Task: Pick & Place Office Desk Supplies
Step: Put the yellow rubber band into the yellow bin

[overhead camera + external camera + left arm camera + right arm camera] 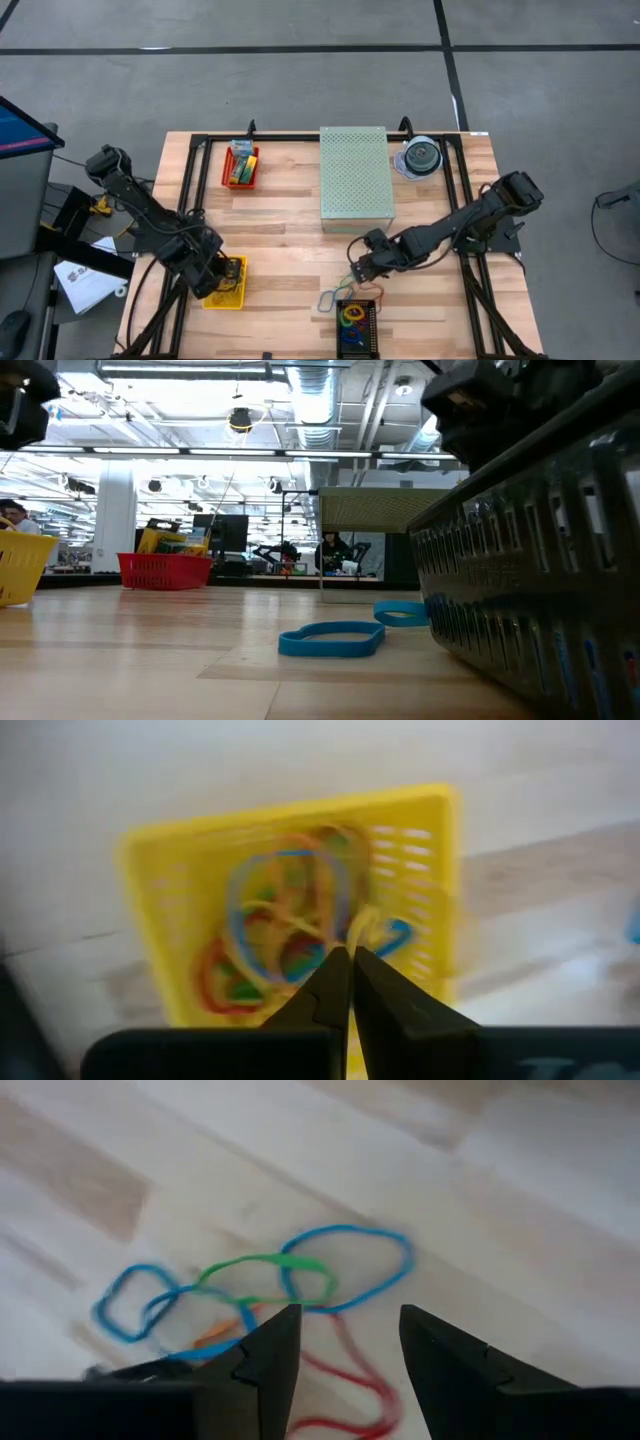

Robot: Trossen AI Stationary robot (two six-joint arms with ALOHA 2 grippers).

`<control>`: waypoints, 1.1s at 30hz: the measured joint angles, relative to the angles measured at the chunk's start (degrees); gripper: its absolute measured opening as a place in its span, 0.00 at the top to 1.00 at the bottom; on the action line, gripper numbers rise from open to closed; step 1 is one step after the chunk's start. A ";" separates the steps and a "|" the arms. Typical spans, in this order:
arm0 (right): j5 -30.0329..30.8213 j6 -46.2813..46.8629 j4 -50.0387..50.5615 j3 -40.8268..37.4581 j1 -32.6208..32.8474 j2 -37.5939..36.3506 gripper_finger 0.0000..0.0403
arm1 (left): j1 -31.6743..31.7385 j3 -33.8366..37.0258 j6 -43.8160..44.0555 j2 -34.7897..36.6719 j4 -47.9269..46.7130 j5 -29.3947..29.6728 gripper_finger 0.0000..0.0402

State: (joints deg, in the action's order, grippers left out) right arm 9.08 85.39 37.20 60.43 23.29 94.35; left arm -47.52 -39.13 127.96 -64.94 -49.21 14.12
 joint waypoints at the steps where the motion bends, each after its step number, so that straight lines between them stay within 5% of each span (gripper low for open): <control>1: -0.04 0.12 -0.76 0.13 0.00 0.32 0.58 | 0.37 0.00 0.06 -0.12 -0.89 -1.20 1.00; 10: -0.20 1.40 -1.24 0.04 0.73 0.63 0.58 | 0.23 0.02 -0.68 1.65 -0.29 1.52 0.98; 20: -0.10 1.13 -1.94 0.02 0.74 0.63 0.58 | -0.04 0.02 -5.28 2.22 0.79 0.78 0.56; 24: -0.10 1.14 -2.15 0.02 0.74 0.63 0.58 | 0.08 0.02 -11.34 2.22 6.66 7.27 0.41; 33: -0.06 1.12 -3.07 0.02 0.74 0.63 0.58 | 1.32 0.02 -11.98 1.56 3.84 1.68 0.38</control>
State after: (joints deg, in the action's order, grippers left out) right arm 9.02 86.50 34.13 60.45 24.03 94.98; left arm -46.19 -39.11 115.98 -63.37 -45.37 15.80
